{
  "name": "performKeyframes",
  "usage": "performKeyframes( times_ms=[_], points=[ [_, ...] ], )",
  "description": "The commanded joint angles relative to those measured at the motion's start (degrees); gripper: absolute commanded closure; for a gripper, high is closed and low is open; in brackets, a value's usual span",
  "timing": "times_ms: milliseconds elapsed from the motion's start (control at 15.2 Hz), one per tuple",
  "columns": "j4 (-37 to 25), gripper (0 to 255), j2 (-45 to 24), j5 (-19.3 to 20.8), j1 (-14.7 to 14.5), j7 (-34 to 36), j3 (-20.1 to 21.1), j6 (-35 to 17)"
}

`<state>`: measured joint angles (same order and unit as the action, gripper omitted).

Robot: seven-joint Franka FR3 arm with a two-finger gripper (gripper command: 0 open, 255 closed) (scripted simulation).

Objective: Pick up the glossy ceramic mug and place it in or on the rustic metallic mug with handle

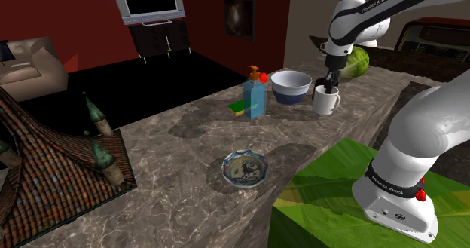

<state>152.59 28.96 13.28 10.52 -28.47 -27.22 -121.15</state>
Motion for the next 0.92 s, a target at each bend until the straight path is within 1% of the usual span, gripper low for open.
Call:
performKeyframes(
  times_ms=[0,858],
  points=[
    [-1.0,255,0.8,-0.2,0.0,0.2,0.4,1.9],
    [-8.2,255,5.1,-1.2,0.0,0.7,3.0,13.3]
  ],
)
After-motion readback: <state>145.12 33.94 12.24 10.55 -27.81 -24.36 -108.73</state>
